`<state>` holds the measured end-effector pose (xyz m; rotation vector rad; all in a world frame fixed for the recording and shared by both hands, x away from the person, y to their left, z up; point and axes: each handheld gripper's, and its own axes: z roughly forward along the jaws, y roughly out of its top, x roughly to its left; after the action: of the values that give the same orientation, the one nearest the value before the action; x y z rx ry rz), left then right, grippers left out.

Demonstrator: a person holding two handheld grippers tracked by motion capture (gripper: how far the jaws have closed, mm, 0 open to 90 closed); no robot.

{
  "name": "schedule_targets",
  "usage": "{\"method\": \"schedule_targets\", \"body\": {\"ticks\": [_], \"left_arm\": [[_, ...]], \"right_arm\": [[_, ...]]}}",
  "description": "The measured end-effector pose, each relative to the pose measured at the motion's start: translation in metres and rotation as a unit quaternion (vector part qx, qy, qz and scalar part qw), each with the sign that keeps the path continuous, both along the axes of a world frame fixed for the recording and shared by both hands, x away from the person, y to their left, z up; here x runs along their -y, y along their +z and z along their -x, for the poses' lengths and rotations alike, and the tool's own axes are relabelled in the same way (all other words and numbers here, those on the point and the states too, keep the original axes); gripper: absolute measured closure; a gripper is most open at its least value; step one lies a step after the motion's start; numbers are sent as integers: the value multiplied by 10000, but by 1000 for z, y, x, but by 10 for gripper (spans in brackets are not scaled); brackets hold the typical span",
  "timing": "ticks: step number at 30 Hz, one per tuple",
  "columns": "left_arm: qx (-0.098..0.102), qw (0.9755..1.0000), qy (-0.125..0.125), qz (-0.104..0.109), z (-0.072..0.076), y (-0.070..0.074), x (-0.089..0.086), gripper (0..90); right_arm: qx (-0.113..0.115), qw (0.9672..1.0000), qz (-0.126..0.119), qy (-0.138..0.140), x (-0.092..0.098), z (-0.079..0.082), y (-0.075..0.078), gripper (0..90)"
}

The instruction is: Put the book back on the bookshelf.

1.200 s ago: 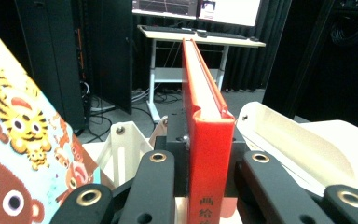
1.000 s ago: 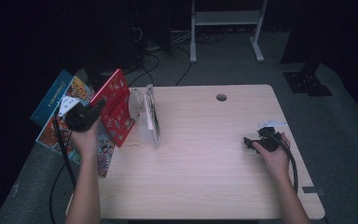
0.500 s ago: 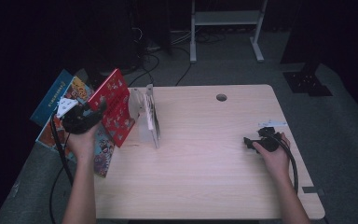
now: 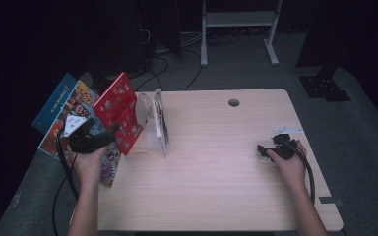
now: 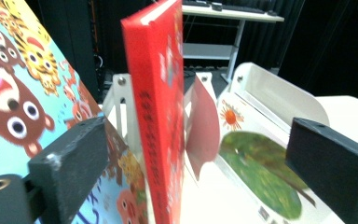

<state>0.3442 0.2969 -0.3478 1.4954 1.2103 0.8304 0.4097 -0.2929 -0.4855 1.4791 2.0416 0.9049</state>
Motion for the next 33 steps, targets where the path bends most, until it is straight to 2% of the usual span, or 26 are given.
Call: {"method": "schedule_targets", "body": {"ticks": [6, 16, 20, 28, 31, 33], "left_arm": [[-49, 9999, -102, 38, 14, -7, 6, 0], [-59, 9996, -241, -96, 39, -15, 18, 0], [-150, 9993, -337, -108, 47, -23, 23, 0], [-410, 9976, -545, -137, 56, -41, 31, 0], [-443, 9975, -537, -91, 57, -43, 30, 0], [-394, 9979, -515, -79, 58, -42, 29, 0]], "right_arm": [[0, 10000, -1, 0, 0, 0, 0, 129], [-1, 10000, -2, 0, 0, 0, 0, 129], [-1, 10000, -2, 0, 0, 0, 0, 128], [0, 10000, -3, 1, 0, 0, 0, 128], [-7, 10000, -6, 1, 0, 0, 0, 126], [-7, 10000, -6, 1, 0, 0, 0, 126]]}}
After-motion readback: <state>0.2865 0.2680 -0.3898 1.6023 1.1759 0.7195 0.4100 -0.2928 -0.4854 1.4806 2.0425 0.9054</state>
